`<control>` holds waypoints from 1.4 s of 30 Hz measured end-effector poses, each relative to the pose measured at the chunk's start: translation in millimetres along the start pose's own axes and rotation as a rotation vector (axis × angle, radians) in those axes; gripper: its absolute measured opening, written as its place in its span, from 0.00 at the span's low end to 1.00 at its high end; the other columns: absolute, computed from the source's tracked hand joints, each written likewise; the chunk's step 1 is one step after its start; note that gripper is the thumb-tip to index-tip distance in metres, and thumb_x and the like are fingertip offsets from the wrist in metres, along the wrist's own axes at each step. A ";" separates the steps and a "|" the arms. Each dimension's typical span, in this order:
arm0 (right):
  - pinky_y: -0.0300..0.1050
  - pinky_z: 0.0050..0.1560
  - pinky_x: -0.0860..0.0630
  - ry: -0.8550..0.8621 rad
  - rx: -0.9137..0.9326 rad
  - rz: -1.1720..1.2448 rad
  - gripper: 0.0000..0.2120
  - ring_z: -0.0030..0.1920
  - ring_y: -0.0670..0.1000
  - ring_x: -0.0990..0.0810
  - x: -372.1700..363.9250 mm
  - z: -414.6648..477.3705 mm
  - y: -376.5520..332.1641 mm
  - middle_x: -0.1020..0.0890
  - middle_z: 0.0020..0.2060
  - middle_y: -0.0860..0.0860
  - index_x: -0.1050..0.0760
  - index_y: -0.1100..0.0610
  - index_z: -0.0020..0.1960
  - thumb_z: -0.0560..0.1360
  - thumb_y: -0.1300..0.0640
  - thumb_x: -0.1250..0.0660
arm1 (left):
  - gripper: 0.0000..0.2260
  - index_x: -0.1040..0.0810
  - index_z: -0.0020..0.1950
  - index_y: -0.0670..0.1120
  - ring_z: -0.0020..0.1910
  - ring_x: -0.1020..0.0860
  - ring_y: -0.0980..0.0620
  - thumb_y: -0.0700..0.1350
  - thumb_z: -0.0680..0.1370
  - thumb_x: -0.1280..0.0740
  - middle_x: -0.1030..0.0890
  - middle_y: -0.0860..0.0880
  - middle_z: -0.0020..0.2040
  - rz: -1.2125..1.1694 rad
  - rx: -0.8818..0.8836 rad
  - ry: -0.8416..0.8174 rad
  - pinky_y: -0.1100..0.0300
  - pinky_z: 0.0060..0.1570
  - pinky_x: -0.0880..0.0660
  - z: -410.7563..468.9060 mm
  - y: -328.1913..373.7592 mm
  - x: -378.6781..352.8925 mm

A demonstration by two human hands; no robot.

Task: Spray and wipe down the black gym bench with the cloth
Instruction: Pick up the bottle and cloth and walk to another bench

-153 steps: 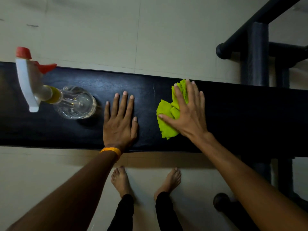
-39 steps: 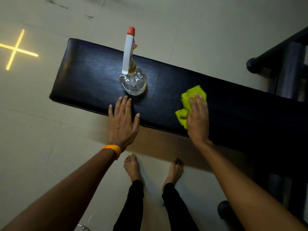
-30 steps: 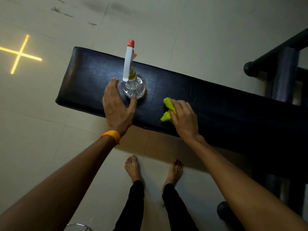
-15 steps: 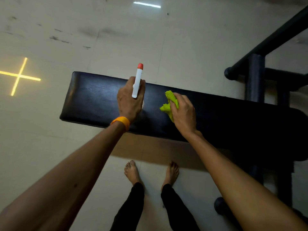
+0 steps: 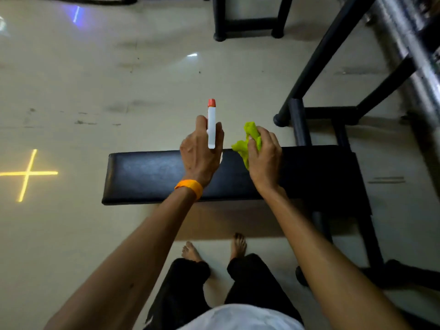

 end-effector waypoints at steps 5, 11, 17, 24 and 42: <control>0.19 0.53 0.38 0.168 -0.032 0.037 0.13 0.53 0.52 0.21 70.3 -5.9 -25.9 0.17 0.54 0.60 0.21 0.64 0.63 0.79 0.62 0.33 | 0.18 0.26 0.53 0.40 0.28 0.29 0.41 0.55 0.82 0.41 0.23 0.44 0.32 -0.045 -0.071 0.051 0.55 0.32 0.38 4.1 59.0 31.7; 0.24 0.51 0.37 0.248 -0.105 -0.013 0.14 0.55 0.55 0.20 110.5 -22.7 -44.2 0.18 0.56 0.60 0.22 0.62 0.65 0.80 0.60 0.33 | 0.19 0.25 0.53 0.41 0.32 0.24 0.36 0.57 0.82 0.42 0.21 0.42 0.34 -0.115 -0.140 -0.022 0.53 0.33 0.34 5.4 95.3 47.2; 0.39 0.54 0.28 0.387 -0.199 -0.085 0.15 0.57 0.54 0.20 130.7 -52.5 -76.9 0.19 0.58 0.58 0.22 0.59 0.66 0.81 0.57 0.34 | 0.23 0.25 0.53 0.42 0.32 0.23 0.38 0.60 0.81 0.46 0.20 0.43 0.35 -0.212 -0.290 -0.158 0.53 0.33 0.31 0.4 105.1 61.9; 0.43 0.52 0.25 0.541 -0.281 -0.156 0.15 0.54 0.53 0.20 141.1 -120.5 -112.8 0.19 0.55 0.56 0.22 0.59 0.65 0.81 0.56 0.35 | 0.17 0.27 0.52 0.41 0.32 0.24 0.35 0.55 0.79 0.43 0.24 0.44 0.34 -0.274 -0.455 -0.352 0.48 0.34 0.27 -22.6 105.5 81.6; 0.44 0.55 0.28 0.890 -0.545 -0.267 0.16 0.57 0.58 0.20 161.6 -444.4 -183.6 0.17 0.56 0.57 0.21 0.60 0.64 0.79 0.55 0.36 | 0.10 0.31 0.52 0.41 0.32 0.25 0.46 0.46 0.80 0.34 0.23 0.43 0.35 -0.584 -0.510 -0.757 0.47 0.34 0.28 -219.2 37.5 215.1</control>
Point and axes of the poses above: each hand's wrist, its own z-axis towards the middle knuckle, its own x-axis out of the back of the hand, y = z × x, the point moved 9 cm from there along z, towards the middle knuckle
